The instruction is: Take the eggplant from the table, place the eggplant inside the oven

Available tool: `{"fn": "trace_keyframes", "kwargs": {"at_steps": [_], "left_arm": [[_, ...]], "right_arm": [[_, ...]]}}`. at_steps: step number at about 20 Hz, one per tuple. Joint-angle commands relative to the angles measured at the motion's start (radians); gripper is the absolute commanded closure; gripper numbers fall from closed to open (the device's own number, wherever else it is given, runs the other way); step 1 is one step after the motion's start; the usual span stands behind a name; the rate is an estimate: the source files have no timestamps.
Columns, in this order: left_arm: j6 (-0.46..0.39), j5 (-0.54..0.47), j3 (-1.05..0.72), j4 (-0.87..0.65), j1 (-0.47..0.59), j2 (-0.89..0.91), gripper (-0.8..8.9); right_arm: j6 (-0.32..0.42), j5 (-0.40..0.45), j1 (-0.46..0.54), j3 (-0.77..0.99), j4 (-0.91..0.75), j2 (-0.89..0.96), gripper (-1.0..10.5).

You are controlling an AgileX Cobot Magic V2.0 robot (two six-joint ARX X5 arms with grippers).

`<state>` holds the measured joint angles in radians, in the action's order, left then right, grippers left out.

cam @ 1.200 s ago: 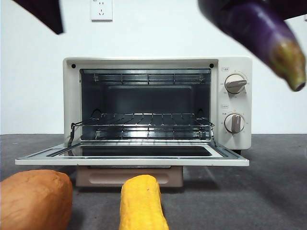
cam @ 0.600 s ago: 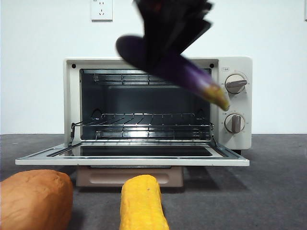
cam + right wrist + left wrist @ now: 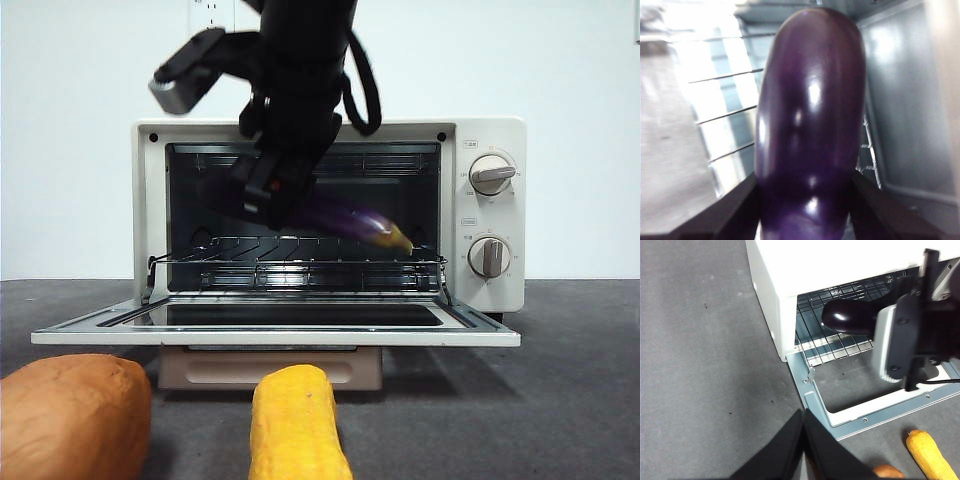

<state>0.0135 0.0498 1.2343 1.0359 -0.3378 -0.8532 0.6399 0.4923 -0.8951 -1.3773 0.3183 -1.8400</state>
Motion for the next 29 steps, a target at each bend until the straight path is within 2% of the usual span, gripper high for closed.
{"fn": "trace_keyframes", "kwargs": {"at_steps": [1, 5, 8, 18, 21, 24, 27, 29], "left_arm": [[-0.014, -0.002, 0.009, -0.011, -0.002, -0.005, 8.06], [-0.022, -0.002, 0.009, -0.011, -0.002, -0.005, 8.06], [-0.025, -0.002, 0.009, -0.011, -0.002, -0.005, 8.06], [-0.025, -0.002, 0.005, -0.018, -0.002, -0.025, 8.06], [-0.025, -0.003, -0.083, -0.12, -0.001, -0.051, 8.06], [-0.021, -0.002, -0.265, -0.265, 0.048, -0.066, 8.07], [0.051, 0.002, -0.452, -0.441, 0.126, -0.107, 8.07], [0.069, 0.023, -0.505, -0.512, 0.166, -0.176, 8.07]], "right_arm": [[0.029, 0.009, 0.007, -0.026, -0.021, -0.039, 8.5], [0.014, 0.006, 0.017, -0.026, -0.033, -0.045, 7.3], [-0.039, 0.011, 0.021, -0.026, -0.028, -0.045, 6.4], [-0.038, 0.085, -0.003, -0.026, -0.034, -0.045, 6.3], [-0.038, 0.115, -0.027, -0.026, -0.035, -0.045, 6.3], [-0.039, 0.14, -0.039, -0.026, -0.034, -0.045, 6.3], [-0.04, 0.19, -0.053, -0.026, -0.037, -0.04, 6.3], [-0.058, 0.19, -0.071, -0.026, -0.037, -0.026, 6.3]]}}
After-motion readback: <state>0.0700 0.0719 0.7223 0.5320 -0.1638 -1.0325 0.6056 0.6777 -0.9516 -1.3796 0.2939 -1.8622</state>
